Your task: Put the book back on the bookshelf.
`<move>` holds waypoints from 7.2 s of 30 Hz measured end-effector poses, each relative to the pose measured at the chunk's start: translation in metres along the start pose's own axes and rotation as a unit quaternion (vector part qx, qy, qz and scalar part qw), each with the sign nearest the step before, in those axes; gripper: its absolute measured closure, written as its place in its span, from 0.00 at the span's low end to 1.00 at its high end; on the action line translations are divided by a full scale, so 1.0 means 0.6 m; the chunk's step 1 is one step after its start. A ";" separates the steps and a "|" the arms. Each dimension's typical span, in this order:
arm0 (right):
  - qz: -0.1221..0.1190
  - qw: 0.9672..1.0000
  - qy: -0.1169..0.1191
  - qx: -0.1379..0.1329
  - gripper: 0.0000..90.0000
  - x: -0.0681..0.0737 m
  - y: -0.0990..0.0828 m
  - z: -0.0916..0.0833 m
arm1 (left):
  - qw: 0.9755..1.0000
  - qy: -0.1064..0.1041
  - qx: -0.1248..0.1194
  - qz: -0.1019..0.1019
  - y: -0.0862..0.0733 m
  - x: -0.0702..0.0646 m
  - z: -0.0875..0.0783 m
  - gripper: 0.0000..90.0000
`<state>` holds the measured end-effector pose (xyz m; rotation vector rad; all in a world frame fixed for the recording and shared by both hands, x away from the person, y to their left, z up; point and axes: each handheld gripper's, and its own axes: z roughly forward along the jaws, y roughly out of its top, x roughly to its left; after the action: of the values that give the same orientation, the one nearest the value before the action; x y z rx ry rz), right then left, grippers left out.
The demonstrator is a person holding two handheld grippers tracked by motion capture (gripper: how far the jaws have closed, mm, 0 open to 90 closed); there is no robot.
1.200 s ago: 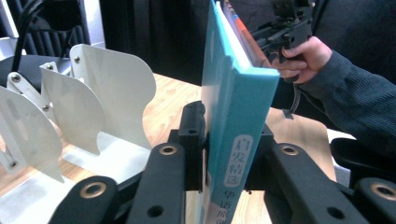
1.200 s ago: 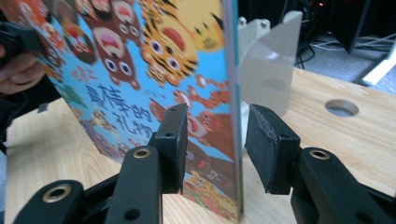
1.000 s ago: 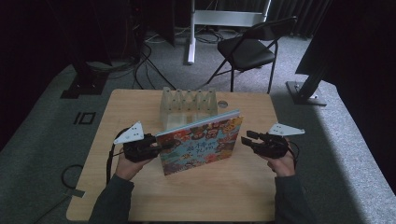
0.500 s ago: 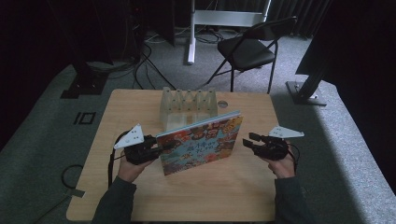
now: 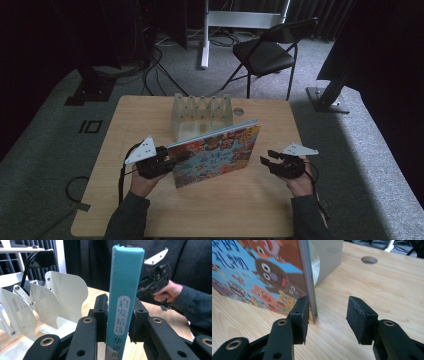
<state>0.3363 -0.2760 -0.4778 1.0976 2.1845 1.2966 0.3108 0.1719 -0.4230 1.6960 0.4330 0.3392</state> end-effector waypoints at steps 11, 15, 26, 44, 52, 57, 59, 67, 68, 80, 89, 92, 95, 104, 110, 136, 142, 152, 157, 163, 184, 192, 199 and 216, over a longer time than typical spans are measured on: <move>0.021 1.000 -0.007 0.009 0.57 -0.011 -0.032 0.006 | 1.000 -0.002 -0.017 0.003 -0.005 -0.001 0.009 0.80; 0.027 1.000 -0.006 0.012 0.57 -0.012 -0.040 0.010 | 1.000 -0.007 -0.030 0.004 -0.004 -0.004 0.015 0.78; 0.031 0.999 -0.006 0.018 0.57 -0.014 -0.051 0.018 | 0.999 -0.016 -0.043 -0.001 -0.003 -0.005 0.023 0.77; 0.038 0.999 -0.014 0.033 0.56 -0.021 -0.066 0.024 | 0.999 -0.018 -0.039 0.015 0.004 -0.012 0.044 0.77; 0.040 0.998 -0.014 0.038 0.56 -0.023 -0.071 0.029 | 0.999 -0.015 -0.033 0.020 0.004 -0.014 0.045 0.78; 0.048 0.998 -0.019 0.040 0.55 -0.030 -0.076 0.029 | 0.999 -0.012 -0.034 0.023 0.004 -0.014 0.046 0.79; 0.050 0.998 -0.019 0.041 0.55 -0.032 -0.078 0.029 | 0.999 -0.011 -0.034 0.026 0.004 -0.014 0.046 0.79; 0.051 0.997 -0.025 0.043 0.55 -0.035 -0.081 0.031 | 0.999 -0.009 -0.037 0.029 0.004 -0.013 0.046 0.76; 0.051 0.997 -0.025 0.044 0.55 -0.035 -0.081 0.031 | 0.999 -0.009 -0.038 0.029 0.004 -0.013 0.046 0.76; 0.051 0.996 -0.038 0.057 0.55 -0.042 -0.090 0.033 | 0.998 -0.010 -0.043 0.035 0.003 -0.014 0.046 0.82; 0.058 0.996 -0.045 0.059 0.55 -0.050 -0.096 0.030 | 0.998 -0.021 -0.047 0.041 0.001 -0.020 0.049 0.87; 0.056 0.995 -0.047 0.062 0.54 -0.050 -0.097 0.031 | 0.998 -0.022 -0.048 0.044 0.001 -0.024 0.051 0.88; 0.053 0.995 -0.057 0.068 0.53 -0.049 -0.097 0.032 | 0.998 -0.023 -0.048 0.046 0.001 -0.028 0.051 0.89; 0.047 0.993 -0.079 0.078 0.45 -0.048 -0.099 0.036 | 0.997 -0.010 -0.058 0.040 -0.003 -0.035 0.052 0.89; 0.047 0.992 -0.087 0.082 0.43 -0.049 -0.101 0.037 | 0.998 -0.004 -0.055 0.044 -0.003 -0.043 0.052 0.89; 0.051 0.987 -0.126 0.089 0.29 -0.054 -0.114 0.043 | 0.997 0.029 -0.058 0.042 -0.005 -0.053 0.046 0.89; 0.052 0.987 -0.126 0.089 0.29 -0.054 -0.114 0.044 | 0.997 0.034 -0.057 0.041 -0.005 -0.054 0.040 0.89; 0.054 0.986 -0.128 0.089 0.28 -0.054 -0.114 0.045 | 0.997 0.042 -0.057 0.037 -0.007 -0.053 0.033 0.89; 0.053 0.986 -0.128 0.089 0.28 -0.054 -0.114 0.045 | 0.997 0.048 -0.059 0.033 -0.008 -0.050 0.026 0.89; 0.053 0.986 -0.126 0.090 0.27 -0.053 -0.114 0.045 | 0.996 0.052 -0.059 0.032 -0.009 -0.048 0.020 0.89; 0.053 0.987 -0.126 0.090 0.27 -0.053 -0.114 0.045 | 0.996 0.061 -0.063 0.026 -0.013 -0.042 0.007 0.89; 0.053 0.987 -0.126 0.090 0.27 -0.053 -0.113 0.045 | 0.996 0.064 -0.062 0.025 -0.013 -0.039 0.000 0.89; 0.053 0.987 -0.126 0.090 0.27 -0.053 -0.113 0.045 | 0.995 0.068 -0.062 0.023 -0.014 -0.037 -0.007 0.89; 0.053 0.987 -0.125 0.090 0.27 -0.053 -0.113 0.045 | 0.995 0.079 -0.064 0.018 -0.017 -0.032 -0.022 0.89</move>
<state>0.3444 -0.3038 -0.5522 1.3831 2.1081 0.9548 0.2870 0.1762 -0.4305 1.5596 0.4883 0.5195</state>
